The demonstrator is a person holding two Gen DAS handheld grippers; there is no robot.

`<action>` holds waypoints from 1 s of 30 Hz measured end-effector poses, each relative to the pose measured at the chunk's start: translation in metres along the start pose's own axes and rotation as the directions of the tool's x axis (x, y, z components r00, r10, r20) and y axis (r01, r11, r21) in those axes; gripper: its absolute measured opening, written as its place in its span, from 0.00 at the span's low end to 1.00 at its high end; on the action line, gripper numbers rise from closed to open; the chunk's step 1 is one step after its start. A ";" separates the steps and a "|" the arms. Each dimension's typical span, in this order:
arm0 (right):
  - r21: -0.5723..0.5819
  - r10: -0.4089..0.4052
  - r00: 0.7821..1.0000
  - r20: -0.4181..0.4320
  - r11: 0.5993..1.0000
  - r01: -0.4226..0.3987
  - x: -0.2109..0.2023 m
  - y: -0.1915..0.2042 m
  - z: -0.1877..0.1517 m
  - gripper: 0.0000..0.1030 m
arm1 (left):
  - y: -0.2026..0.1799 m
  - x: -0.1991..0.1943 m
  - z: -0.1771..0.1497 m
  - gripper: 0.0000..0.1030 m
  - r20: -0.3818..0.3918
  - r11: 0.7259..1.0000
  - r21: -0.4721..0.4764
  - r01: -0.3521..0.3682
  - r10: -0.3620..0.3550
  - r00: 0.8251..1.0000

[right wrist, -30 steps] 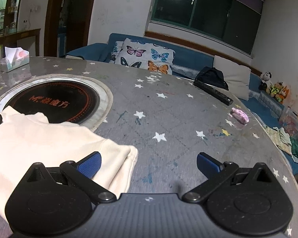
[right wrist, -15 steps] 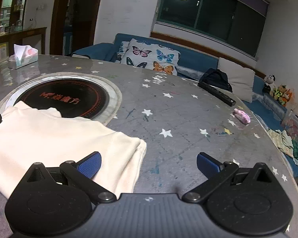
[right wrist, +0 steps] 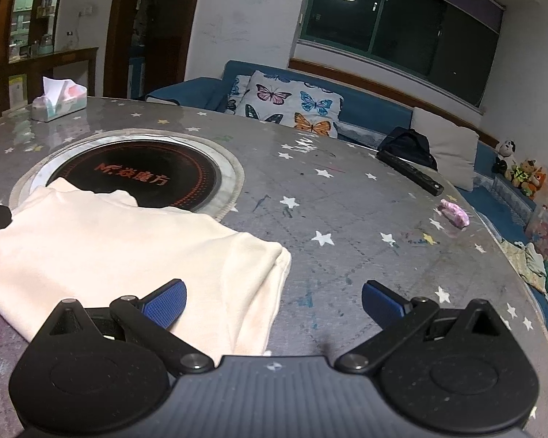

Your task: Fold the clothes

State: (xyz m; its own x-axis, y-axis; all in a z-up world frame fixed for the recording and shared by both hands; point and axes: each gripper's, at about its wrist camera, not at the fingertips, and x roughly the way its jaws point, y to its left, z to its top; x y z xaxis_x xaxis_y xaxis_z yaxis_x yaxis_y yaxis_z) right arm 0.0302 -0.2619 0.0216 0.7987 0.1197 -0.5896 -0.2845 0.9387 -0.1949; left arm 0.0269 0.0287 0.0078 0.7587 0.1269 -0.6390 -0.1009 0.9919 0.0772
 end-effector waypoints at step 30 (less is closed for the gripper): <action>-0.066 0.139 0.990 -0.015 0.988 -0.140 -0.015 0.040 -0.002 1.00 | 0.013 -0.015 -0.006 1.00 0.016 1.000 -0.021 -0.015 0.015 1.000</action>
State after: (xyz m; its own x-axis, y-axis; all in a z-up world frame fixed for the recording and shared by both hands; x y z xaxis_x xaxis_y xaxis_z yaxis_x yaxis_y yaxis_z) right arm 0.0061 -0.2270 0.0215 0.7431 0.2442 -0.6230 -0.4280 0.8891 -0.1620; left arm 0.0107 0.0398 0.0139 0.7674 0.1418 -0.6253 -0.1256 0.9896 0.0703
